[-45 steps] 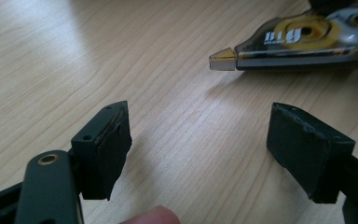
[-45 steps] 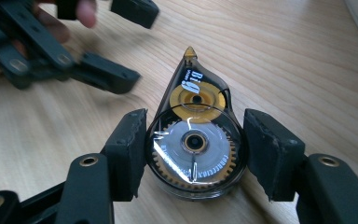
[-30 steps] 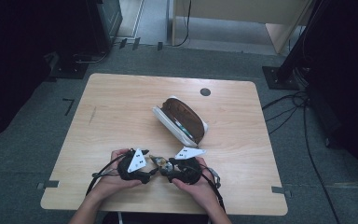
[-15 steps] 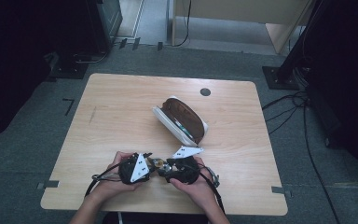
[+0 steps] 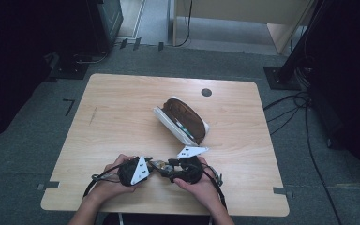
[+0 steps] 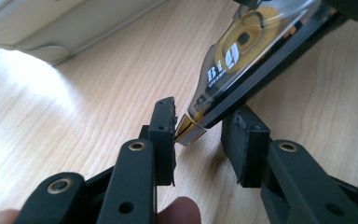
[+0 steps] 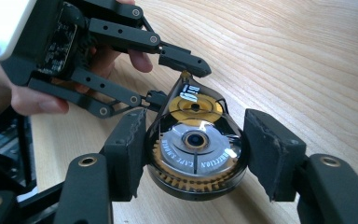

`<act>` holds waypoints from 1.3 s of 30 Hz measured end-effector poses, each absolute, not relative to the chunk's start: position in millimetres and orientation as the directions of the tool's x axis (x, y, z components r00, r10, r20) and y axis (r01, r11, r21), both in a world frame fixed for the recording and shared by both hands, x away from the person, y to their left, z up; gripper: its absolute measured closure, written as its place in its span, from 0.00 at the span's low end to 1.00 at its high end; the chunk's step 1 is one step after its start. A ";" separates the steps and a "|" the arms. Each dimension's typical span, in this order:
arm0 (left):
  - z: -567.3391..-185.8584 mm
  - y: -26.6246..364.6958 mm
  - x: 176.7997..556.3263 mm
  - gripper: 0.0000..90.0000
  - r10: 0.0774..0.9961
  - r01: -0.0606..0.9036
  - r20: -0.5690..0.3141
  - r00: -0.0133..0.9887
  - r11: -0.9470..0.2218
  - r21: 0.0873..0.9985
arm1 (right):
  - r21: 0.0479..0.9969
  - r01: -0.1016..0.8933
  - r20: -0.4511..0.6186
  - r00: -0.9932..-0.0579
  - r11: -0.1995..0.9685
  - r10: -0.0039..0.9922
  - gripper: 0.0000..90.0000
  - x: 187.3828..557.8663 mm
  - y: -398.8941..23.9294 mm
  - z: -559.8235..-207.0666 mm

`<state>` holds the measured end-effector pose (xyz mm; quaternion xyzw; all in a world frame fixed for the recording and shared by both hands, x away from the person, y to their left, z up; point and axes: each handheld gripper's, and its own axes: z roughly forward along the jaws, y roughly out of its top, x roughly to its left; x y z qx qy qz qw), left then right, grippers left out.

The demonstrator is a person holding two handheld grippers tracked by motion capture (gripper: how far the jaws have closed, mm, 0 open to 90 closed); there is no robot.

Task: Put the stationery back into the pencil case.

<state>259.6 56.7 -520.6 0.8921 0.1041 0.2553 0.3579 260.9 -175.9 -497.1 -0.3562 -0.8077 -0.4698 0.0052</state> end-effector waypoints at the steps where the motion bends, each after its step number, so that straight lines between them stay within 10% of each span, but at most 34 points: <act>1: -520.2 57.6 260.0 0.74 0.363 0.004 0.374 0.853 -0.722 0.692 | 0.755 0.580 0.345 -0.748 0.305 0.567 0.46 261.1 -176.8 -497.5; 39: -515.0 64.0 265.6 0.90 0.271 0.094 0.134 0.953 -0.687 0.720 | 0.871 0.266 0.034 -0.870 0.412 0.491 0.47 263.6 -189.0 -511.6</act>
